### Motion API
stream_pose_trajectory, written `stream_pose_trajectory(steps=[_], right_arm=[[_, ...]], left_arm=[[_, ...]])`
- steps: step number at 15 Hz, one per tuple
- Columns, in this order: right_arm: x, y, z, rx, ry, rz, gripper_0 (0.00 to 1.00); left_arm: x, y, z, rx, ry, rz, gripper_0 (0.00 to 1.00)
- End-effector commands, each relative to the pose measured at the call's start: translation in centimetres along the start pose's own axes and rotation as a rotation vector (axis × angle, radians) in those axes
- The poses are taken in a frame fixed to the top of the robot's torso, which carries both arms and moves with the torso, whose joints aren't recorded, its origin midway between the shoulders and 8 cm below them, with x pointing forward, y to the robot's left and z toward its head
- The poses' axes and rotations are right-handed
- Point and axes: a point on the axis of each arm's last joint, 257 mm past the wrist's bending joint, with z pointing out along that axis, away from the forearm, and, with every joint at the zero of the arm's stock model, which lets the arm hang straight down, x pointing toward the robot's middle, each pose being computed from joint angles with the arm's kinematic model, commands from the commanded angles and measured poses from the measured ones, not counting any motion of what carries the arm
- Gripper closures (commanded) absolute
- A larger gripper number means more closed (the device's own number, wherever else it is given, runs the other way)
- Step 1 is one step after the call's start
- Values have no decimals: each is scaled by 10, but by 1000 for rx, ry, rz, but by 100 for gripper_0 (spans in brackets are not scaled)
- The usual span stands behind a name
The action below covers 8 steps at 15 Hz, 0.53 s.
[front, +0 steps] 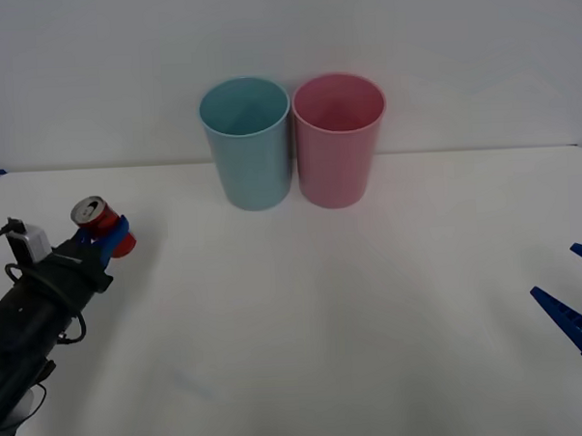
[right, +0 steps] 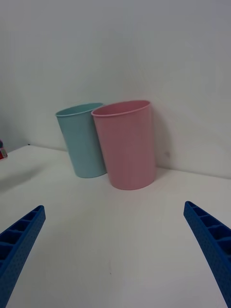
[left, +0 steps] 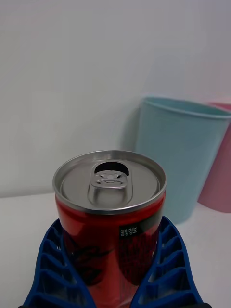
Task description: Grasp the object on the table and drop it into the matching bin: aluminum can to the light blue bin, PET bottle to the pink bin.
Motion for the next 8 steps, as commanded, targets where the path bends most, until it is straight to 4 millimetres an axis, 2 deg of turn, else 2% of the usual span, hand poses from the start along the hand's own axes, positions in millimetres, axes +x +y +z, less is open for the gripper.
stream_pose_trajectory(steps=[1, 4, 8], right_arm=[[0, 0, 0, 0, 0, 0, 0], [0, 0, 0, 0, 0, 0, 0], [0, 0, 0, 0, 0, 0, 0]], left_arm=[[-36, -11, 6, 36, -46, -32, 100], [-73, -27, 13, 79, -85, -75, 100], [-111, -43, 28, 136, -114, -105, 100]])
